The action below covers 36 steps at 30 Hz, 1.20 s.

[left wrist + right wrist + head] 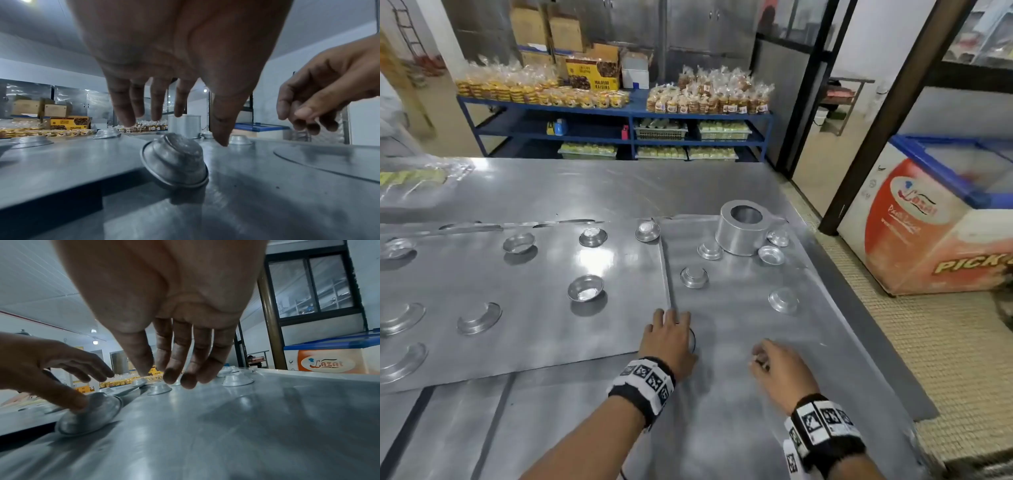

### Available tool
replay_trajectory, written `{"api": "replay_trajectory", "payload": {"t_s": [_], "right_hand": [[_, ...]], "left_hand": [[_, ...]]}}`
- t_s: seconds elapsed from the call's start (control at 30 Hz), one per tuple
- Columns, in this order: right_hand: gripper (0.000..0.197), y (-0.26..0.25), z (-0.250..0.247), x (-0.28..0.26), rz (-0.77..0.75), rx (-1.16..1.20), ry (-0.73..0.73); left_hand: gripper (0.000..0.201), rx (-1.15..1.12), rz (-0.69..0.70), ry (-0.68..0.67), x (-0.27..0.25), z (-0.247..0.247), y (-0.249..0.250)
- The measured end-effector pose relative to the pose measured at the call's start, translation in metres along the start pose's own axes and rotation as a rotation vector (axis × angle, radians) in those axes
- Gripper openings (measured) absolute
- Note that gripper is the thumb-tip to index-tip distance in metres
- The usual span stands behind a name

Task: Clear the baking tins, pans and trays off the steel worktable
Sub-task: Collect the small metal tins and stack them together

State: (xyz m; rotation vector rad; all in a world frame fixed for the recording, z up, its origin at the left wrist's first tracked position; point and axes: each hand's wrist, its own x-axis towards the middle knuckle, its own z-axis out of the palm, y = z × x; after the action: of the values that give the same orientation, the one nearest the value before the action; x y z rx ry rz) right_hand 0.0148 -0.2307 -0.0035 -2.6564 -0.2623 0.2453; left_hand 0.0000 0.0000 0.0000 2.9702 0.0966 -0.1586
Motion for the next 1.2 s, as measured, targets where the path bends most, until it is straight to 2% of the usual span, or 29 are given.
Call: {"api": "replay_trajectory", "payload": {"t_s": [0.1,0.27,0.37,0.47,0.57,0.67,0.73,0.8,0.87,0.93,1.0,1.03,1.2], "right_hand": [[0.019,0.019,-0.007,0.026,0.013,-0.032,-0.016],[0.028,0.045,-0.012,0.071,0.016,-0.093,-0.013],[0.038,0.056,-0.020,0.097,0.037,-0.156,0.006],[0.051,0.063,-0.028,0.122,0.091,-0.267,0.018],[0.051,0.069,-0.034,0.145,0.120,-0.295,0.048],[0.052,0.074,-0.037,0.162,0.159,-0.299,0.022],[0.056,0.078,-0.037,0.172,0.183,-0.291,0.007],[0.060,0.082,-0.036,0.180,0.188,-0.289,-0.017],[0.060,0.085,-0.034,0.185,0.184,-0.290,-0.035],[0.062,0.087,-0.032,0.188,0.186,-0.263,-0.029],[0.064,0.086,-0.032,0.189,0.192,-0.219,-0.018],[0.065,0.085,-0.033,0.188,0.198,-0.199,-0.018],[0.063,0.064,-0.036,0.171,0.136,-0.115,0.037]], "left_hand": [[0.072,0.072,-0.115,-0.032,0.010,0.007,0.016],[0.043,0.111,-0.229,-0.055,0.021,0.017,0.030],[0.036,0.113,-0.264,-0.058,0.025,0.016,0.035],[0.034,0.109,-0.287,-0.069,0.028,0.016,0.037],[0.032,0.057,-0.307,-0.049,0.028,0.014,0.037],[0.043,-0.073,-0.328,-0.020,0.023,0.006,0.035],[0.051,-0.215,-0.343,0.032,0.017,0.000,0.032],[0.048,-0.446,-0.344,0.114,0.009,-0.003,0.026],[0.032,-0.776,-0.371,0.156,-0.002,-0.006,0.021],[0.019,-1.200,-0.459,0.149,-0.012,-0.010,0.021],[0.023,-1.540,-0.561,0.108,-0.021,-0.014,0.021],[0.026,-1.639,-0.607,0.084,-0.026,-0.014,0.020],[0.046,-1.980,-0.756,-0.001,-0.048,-0.003,0.007]]}}
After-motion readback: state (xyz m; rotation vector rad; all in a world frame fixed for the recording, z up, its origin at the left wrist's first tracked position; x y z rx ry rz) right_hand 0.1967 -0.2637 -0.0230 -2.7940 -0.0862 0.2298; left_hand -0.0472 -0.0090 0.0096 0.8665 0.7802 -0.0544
